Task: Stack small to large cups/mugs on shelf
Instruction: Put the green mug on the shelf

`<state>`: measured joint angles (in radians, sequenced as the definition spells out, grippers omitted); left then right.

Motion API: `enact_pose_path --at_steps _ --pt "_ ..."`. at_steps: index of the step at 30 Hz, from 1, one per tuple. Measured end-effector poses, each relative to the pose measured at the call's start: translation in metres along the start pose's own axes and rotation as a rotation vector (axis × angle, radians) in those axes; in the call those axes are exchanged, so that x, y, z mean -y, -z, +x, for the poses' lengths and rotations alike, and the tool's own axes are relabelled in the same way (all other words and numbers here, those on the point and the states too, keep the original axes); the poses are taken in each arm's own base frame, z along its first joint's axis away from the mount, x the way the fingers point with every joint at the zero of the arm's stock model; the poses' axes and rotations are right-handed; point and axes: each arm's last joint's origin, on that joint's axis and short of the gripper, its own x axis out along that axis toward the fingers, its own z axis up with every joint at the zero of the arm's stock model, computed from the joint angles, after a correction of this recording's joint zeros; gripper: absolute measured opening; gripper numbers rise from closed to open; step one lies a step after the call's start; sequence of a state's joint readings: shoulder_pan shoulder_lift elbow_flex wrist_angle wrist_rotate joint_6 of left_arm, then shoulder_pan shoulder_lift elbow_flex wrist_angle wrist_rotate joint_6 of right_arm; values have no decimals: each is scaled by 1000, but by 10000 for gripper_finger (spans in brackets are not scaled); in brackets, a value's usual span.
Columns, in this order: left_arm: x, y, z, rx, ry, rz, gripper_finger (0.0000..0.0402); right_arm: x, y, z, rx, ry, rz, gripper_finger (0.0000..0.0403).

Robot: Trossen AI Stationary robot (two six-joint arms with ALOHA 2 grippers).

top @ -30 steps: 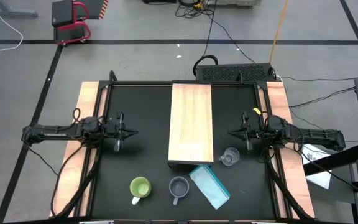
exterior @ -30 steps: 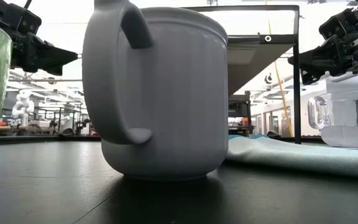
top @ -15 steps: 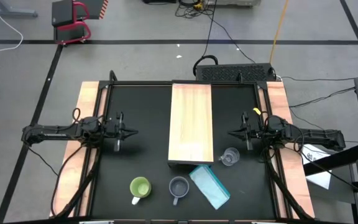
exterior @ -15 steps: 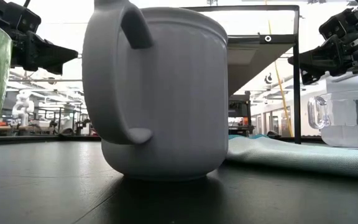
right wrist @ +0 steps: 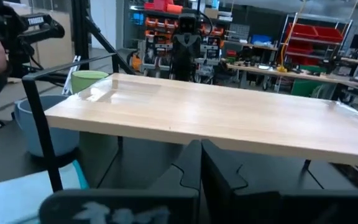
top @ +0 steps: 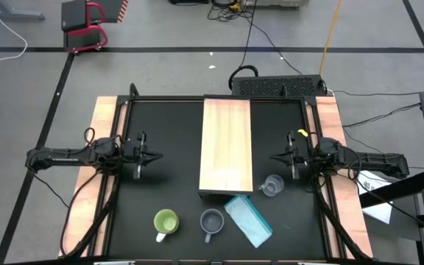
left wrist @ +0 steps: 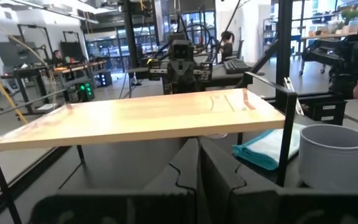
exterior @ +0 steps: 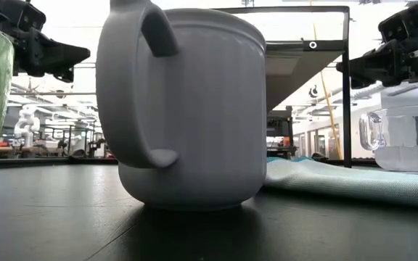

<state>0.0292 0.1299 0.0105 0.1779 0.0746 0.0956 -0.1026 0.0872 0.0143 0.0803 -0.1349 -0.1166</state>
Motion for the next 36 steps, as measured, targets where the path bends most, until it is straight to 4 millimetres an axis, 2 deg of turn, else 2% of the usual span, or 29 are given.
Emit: enact_pose_path --at_steps 6,12,17,22,27,30,36 --pt "0 -4 0 46 -4 13 19 0 -2 0 21 3 -3 0" --pt "0 -11 -1 87 14 -60 19 1 -13 -1 139 17 -19 0" --pt "1 -31 -3 96 144 -109 4 2 -21 -2 221 15 73 0" --pt "1 -58 -9 83 169 -151 2 2 -24 -3 247 -2 211 0" --pt "3 -74 -14 36 183 -186 2 2 -23 -3 243 8 134 0" --pt "7 -75 -11 23 215 -205 1 2 -24 -3 249 8 132 0" --pt "15 -58 5 -183 193 -219 1 2 -24 -3 248 9 131 0"
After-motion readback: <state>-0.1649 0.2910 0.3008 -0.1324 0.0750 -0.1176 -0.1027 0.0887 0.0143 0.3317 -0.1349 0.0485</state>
